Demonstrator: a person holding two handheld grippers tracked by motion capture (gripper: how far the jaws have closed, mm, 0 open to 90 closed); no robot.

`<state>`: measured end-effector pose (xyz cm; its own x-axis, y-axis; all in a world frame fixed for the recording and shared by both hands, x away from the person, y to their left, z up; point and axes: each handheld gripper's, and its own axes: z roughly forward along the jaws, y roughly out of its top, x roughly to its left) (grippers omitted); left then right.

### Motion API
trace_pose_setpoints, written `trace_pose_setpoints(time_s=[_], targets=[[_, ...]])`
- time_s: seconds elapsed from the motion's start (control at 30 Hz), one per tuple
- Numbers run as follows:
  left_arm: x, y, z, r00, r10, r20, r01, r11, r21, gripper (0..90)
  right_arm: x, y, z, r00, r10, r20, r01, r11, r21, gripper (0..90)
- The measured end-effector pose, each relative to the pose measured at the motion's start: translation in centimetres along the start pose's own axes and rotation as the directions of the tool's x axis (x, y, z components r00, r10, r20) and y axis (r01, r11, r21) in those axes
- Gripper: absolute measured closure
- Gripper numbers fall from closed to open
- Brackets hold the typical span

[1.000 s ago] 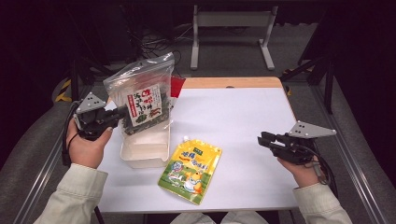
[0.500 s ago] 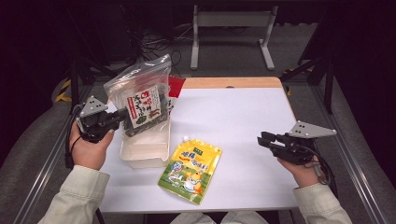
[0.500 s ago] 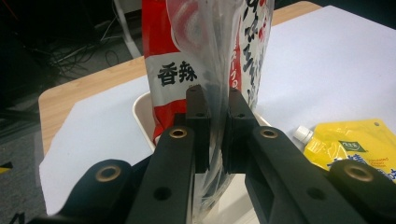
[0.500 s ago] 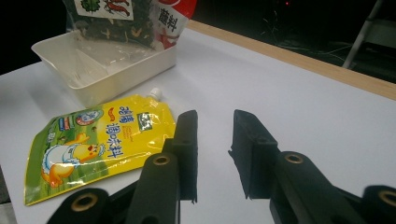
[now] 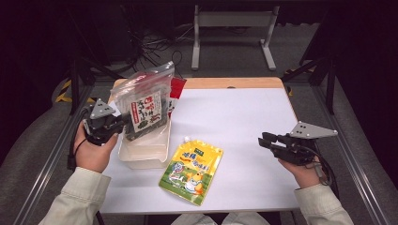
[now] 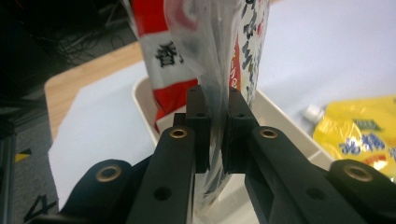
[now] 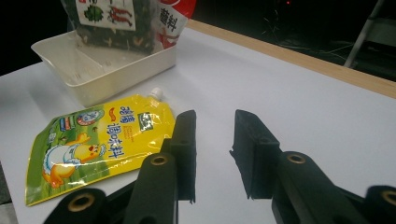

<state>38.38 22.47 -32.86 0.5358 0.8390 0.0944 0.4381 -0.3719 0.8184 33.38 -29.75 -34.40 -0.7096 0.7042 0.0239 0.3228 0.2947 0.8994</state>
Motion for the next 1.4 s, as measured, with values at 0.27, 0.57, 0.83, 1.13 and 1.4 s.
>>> trace_pose_setpoints(time_s=[0.27, 0.57, 0.83, 1.13, 1.4], targets=[[0.7, -1.4, 1.0, 0.9982, -0.049, 0.033, 0.05, 0.9986, -0.018, 83.0, 0.1, 0.0, 0.1, 1.0, 0.002, -0.005, -0.002, 1.0, 0.0, 66.6], [0.8, -2.3, 1.1, 0.9964, -0.066, 0.052, 0.07, 0.9958, -0.06, 82.7, 0.2, -0.1, 0.5, 0.9999, -0.001, -0.012, 0.001, 1.0, 0.012, 66.0], [1.2, -2.2, 1.1, 0.9906, -0.11, 0.082, 0.114, 0.9919, -0.055, 79.4, 0.3, -0.2, 0.9, 0.9998, 0.003, -0.021, -0.002, 1.0, 0.024, 64.4], [0.5, -2.5, -0.2, 0.9866, -0.12, 0.11, 0.132, 0.985, -0.111, 46.8, 0.1, -0.3, 1.1, 0.9996, 0.015, -0.025, -0.014, 1.0, 0.025, 60.0], [-0.8, -3.5, -2.1, 0.9878, -0.112, 0.108, 0.127, 0.9814, -0.144, 35.7, 0.3, -0.4, 1.9, 0.9987, 0.019, -0.047, -0.017, 0.999, 0.042, 51.8]])
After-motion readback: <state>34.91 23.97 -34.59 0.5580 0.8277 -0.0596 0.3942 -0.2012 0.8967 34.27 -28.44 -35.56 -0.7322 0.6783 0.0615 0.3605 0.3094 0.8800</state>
